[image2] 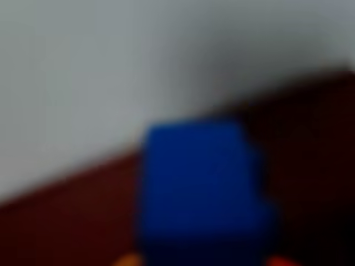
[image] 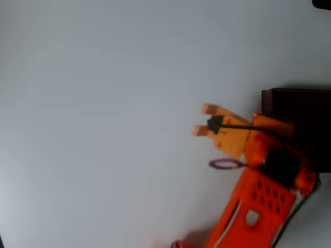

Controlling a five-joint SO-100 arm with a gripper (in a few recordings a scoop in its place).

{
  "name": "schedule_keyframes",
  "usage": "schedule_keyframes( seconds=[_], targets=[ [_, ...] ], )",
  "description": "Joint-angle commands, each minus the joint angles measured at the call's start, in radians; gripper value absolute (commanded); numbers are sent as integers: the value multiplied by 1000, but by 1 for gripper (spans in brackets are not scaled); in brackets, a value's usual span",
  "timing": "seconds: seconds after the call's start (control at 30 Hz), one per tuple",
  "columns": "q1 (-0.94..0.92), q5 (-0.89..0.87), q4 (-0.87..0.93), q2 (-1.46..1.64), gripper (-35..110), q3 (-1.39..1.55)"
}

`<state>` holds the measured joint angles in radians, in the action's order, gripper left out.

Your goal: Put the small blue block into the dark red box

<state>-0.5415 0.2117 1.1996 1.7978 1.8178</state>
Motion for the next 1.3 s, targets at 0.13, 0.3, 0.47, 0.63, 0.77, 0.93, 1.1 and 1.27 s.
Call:
schedule_keyframes(
  seconds=[0.13,0.3,0.47,0.63,0.77,0.93,1.1,1.27],
  targets=[
    [-183,-104,-121,110,0,34],
    [-207,-112,-192,-173,1,-92],
    [-207,-89,-187,-331,14,-153],
    [-196,-41,-77,-164,15,-97],
    [-126,-31,49,84,14,-2],
    [69,-84,117,472,7,238],
    [353,-144,135,865,0,495],
    [638,-147,129,1256,0,770]
  ],
)
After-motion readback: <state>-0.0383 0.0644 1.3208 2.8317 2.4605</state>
